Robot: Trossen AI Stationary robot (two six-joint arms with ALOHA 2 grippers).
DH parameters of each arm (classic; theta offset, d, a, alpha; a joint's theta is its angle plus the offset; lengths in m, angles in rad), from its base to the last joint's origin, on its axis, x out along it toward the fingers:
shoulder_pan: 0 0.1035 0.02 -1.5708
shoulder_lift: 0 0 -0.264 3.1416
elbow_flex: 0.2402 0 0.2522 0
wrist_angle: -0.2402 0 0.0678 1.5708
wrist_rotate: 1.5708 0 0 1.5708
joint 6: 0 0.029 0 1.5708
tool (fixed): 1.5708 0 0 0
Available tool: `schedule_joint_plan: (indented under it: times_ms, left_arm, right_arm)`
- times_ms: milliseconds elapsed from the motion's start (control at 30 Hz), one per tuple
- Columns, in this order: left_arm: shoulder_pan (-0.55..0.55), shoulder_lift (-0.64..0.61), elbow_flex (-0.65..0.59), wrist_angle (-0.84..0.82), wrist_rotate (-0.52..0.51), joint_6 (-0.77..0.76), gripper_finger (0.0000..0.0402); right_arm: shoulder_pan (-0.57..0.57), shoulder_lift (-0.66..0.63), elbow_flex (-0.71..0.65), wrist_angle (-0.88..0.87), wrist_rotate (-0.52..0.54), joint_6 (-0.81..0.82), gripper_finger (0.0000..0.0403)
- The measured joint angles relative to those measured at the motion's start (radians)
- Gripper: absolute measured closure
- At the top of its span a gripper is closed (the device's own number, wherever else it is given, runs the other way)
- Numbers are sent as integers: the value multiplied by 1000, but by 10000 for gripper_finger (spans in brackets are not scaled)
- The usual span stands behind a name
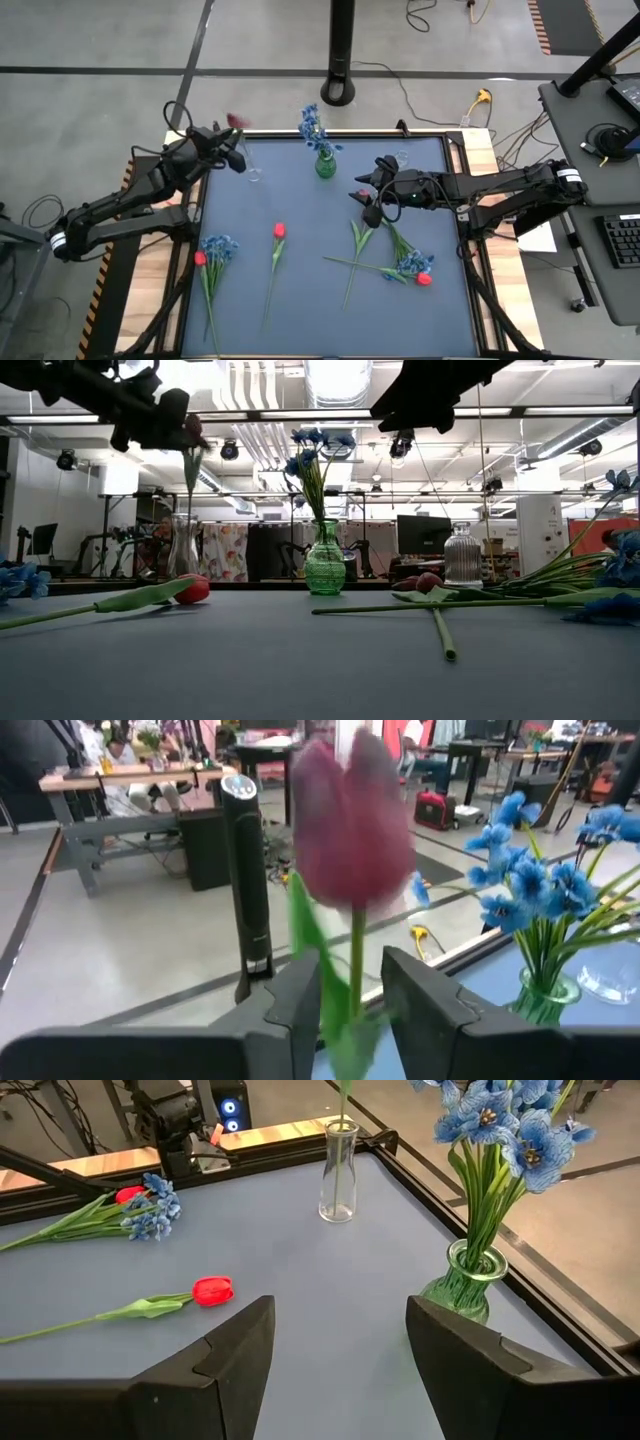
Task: Sort flowers into vase by color
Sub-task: Put the middle left red flower into the left transparent vase, then put the center pink flower into the right transparent vase
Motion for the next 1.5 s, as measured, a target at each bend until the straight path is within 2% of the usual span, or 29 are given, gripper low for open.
schedule_joint_plan:
  times_ms: [400,733,1167,1333,1500]
  left_arm:
    - [-14,-61,1,-118,30,-82,237]
    - [-63,-146,10,-172,55,-107,228]
    - [-129,-99,289,-492,62,-146,228]
    - [-258,-58,331,-495,173,-219,228]
    - [-504,-1,322,-525,42,-343,228]
  right_arm:
    - [0,0,0,0,0,1,184]
    - [0,0,0,0,0,1,184]
    - [0,0,0,0,0,7,184]
    - [0,0,0,-2,0,7,184]
    - [0,0,0,-6,-1,10,184]
